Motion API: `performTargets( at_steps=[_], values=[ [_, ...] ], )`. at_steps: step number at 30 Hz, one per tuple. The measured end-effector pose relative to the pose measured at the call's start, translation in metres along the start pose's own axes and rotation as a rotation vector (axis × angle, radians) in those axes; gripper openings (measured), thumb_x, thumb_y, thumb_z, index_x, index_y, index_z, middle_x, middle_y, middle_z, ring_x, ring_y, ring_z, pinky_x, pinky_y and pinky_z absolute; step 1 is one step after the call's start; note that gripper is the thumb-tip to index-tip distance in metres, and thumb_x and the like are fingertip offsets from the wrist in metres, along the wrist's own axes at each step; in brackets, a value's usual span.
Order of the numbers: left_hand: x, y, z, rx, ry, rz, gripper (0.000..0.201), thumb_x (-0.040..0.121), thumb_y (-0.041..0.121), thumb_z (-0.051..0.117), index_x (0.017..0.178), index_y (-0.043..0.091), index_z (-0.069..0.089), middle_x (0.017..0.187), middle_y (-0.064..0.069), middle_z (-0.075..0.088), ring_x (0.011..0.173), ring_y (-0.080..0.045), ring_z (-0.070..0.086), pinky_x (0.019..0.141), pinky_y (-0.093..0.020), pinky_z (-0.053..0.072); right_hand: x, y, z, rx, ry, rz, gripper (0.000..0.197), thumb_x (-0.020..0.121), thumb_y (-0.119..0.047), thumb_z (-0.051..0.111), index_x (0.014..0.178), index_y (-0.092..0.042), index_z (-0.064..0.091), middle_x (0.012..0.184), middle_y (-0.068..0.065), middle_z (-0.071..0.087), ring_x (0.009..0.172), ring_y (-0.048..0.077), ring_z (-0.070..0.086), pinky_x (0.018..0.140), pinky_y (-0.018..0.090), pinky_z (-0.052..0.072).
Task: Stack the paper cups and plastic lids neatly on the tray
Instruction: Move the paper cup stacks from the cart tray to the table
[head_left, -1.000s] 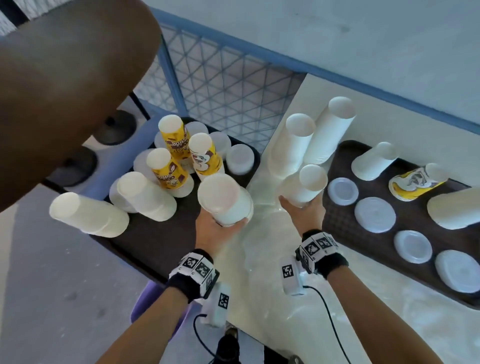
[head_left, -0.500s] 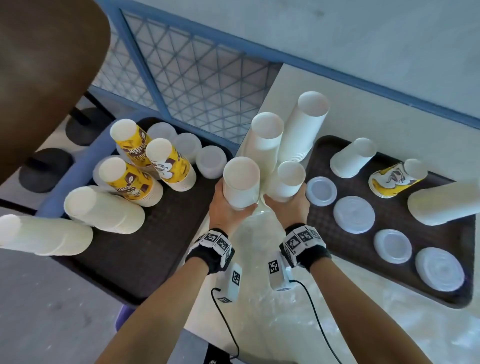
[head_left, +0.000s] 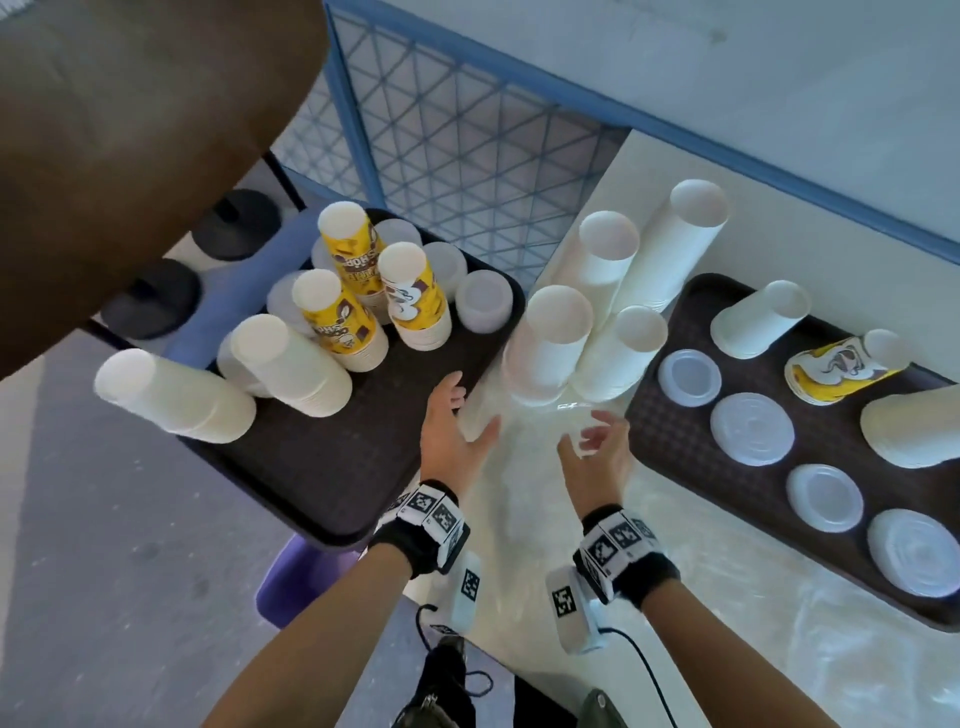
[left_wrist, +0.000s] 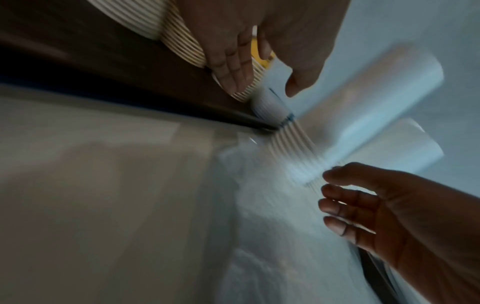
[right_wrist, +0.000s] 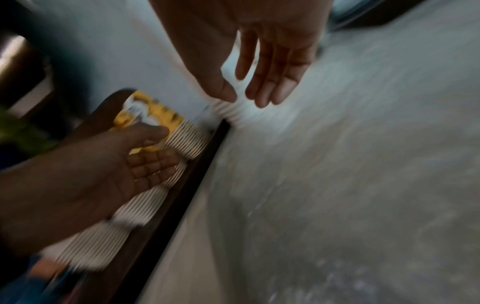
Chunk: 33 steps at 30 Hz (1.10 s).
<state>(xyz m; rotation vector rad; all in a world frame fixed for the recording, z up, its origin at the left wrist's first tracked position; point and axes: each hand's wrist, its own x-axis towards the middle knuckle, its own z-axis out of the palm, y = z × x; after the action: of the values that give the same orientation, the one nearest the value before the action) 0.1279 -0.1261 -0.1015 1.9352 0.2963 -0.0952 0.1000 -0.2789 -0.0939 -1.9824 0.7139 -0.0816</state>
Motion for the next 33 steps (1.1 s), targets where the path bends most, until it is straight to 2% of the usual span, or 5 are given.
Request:
performTargets(
  at_steps=[4, 8, 13, 20, 33],
  values=[
    [-0.019, -0.024, -0.06, -0.106, 0.283, -0.121, 0.044, 0.082, 0.008, 0.066, 0.121, 0.01, 0.047, 0.103, -0.005, 0.055, 0.093, -0.016, 0.054, 0.088, -0.034, 0.049, -0.035, -0.023, 0.048, -0.002, -0.334, -0.17, 0.019, 0.079, -0.009, 0.067, 0.092, -0.018, 0.056, 0.079, 0.002, 0.058, 0.07, 0.016, 0.056, 0.068, 0.025, 0.044],
    [-0.024, -0.046, -0.131, -0.163, 0.587, -0.203, 0.045, 0.083, 0.009, 0.066, 0.121, 0.005, 0.044, 0.101, -0.006, 0.051, 0.089, -0.021, 0.054, 0.085, -0.037, 0.05, -0.055, -0.081, 0.102, 0.029, -0.486, -0.365, 0.04, 0.076, -0.019, 0.073, 0.112, -0.015, 0.056, 0.098, 0.001, 0.058, 0.087, 0.012, 0.056, 0.075, 0.02, 0.045],
    [-0.008, -0.058, -0.207, -0.19, 0.818, -0.167, 0.067, 0.074, 0.01, 0.075, 0.127, 0.001, 0.035, 0.107, -0.008, 0.041, 0.092, -0.019, 0.045, 0.072, -0.023, 0.04, -0.076, -0.14, 0.152, -0.019, -0.594, -0.523, 0.073, 0.075, -0.024, 0.074, 0.136, -0.013, 0.037, 0.134, 0.008, 0.047, 0.12, 0.022, 0.047, 0.097, 0.034, 0.041],
    [0.03, -0.056, -0.255, -0.116, 0.582, -0.141, 0.09, 0.069, 0.015, 0.08, 0.139, 0.011, 0.025, 0.136, -0.009, 0.04, 0.123, -0.022, 0.042, 0.104, -0.04, 0.039, -0.086, -0.163, 0.194, -0.145, -0.515, -0.517, 0.081, 0.076, -0.027, 0.073, 0.141, -0.012, 0.027, 0.144, 0.007, 0.036, 0.132, 0.025, 0.037, 0.1, 0.038, 0.039],
    [0.01, -0.053, -0.237, -0.031, 0.43, -0.103, 0.07, 0.071, 0.024, 0.079, 0.128, 0.015, 0.04, 0.126, -0.003, 0.055, 0.115, -0.021, 0.054, 0.097, -0.038, 0.047, -0.086, -0.144, 0.172, -0.203, -0.51, -0.516, 0.076, 0.077, -0.033, 0.072, 0.139, -0.016, 0.031, 0.14, 0.003, 0.043, 0.128, 0.024, 0.041, 0.098, 0.039, 0.041]
  ],
)
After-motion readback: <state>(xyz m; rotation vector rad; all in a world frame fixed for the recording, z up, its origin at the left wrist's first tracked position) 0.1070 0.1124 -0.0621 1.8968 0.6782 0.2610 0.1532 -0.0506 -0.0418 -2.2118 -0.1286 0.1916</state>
